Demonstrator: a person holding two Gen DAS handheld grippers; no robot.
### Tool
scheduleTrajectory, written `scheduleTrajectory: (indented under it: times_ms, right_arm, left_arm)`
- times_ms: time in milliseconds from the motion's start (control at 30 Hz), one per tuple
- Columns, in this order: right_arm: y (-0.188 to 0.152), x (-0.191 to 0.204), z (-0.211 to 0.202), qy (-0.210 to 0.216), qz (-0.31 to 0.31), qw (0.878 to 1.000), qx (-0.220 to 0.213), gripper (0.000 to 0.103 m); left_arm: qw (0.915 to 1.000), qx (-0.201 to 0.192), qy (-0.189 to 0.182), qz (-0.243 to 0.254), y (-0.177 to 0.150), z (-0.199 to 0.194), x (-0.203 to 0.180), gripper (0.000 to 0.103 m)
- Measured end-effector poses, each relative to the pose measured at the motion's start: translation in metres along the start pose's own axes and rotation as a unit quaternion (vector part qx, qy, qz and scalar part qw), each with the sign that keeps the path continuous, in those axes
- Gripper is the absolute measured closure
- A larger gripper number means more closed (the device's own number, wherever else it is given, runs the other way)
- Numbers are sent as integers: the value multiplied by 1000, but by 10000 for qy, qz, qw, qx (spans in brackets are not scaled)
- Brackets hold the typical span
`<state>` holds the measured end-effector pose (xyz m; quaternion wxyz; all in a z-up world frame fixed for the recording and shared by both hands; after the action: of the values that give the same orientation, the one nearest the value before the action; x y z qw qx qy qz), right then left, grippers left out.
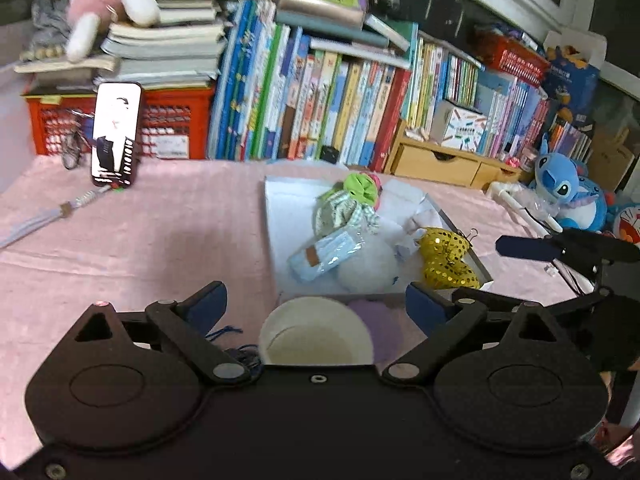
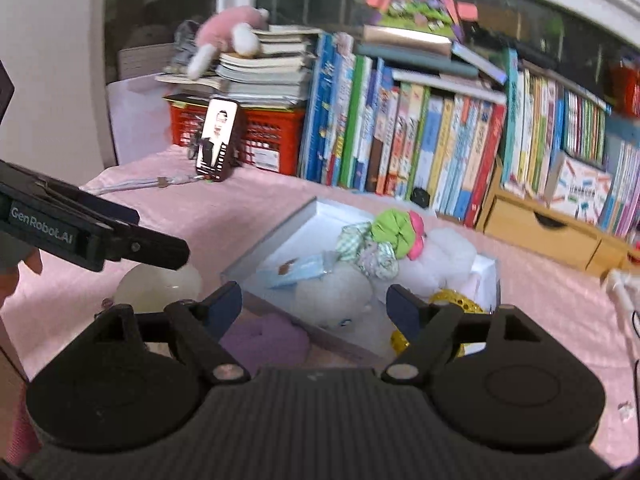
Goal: Organize soft objects
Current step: 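Move the left gripper to the navy floral pouch while the right approaches the purple plush heart, then grasp the navy floral pouch with the left gripper while the right gripper grasps the purple plush heart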
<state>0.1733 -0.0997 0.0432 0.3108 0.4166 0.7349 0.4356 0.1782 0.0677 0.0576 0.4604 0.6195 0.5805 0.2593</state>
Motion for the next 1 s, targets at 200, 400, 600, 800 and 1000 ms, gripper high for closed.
scheduleTrajectory:
  times_ms: [200, 400, 600, 800, 1000]
  right_arm:
    - [1, 17, -16, 1, -455, 9987, -237, 15]
    - [-8, 33, -21, 102, -730, 9970, -229, 14]
    - [-23, 50, -20, 130, -1039, 9943, -206, 13]
    - [-39, 64, -15, 69, -1388, 9902, -148, 12]
    - [-57, 77, -8, 83, -1679, 9858, -1, 12]
  left_arm:
    - [9990, -385, 173, 154, -20, -34, 15, 4]
    - [9970, -543, 455, 309, -42, -49, 30, 3]
    - [9967, -417, 626, 302, -70, -46, 44, 2]
    - [9957, -218, 753, 494, -95, -36, 49, 2]
    - [9953, -138, 782, 550, -106, -27, 51, 2]
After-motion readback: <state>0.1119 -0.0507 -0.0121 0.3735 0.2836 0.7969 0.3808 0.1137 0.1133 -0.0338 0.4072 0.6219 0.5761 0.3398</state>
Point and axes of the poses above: each gripper's, at about its wrist camera, not at the fingertips, and z roughly the way its jaws point, x to its left, y to its top, the point moved 10 cm from there along z, roughly the way its jaws point, and after that the axes turned 9 degrees about -x, right-handed, at the moved point
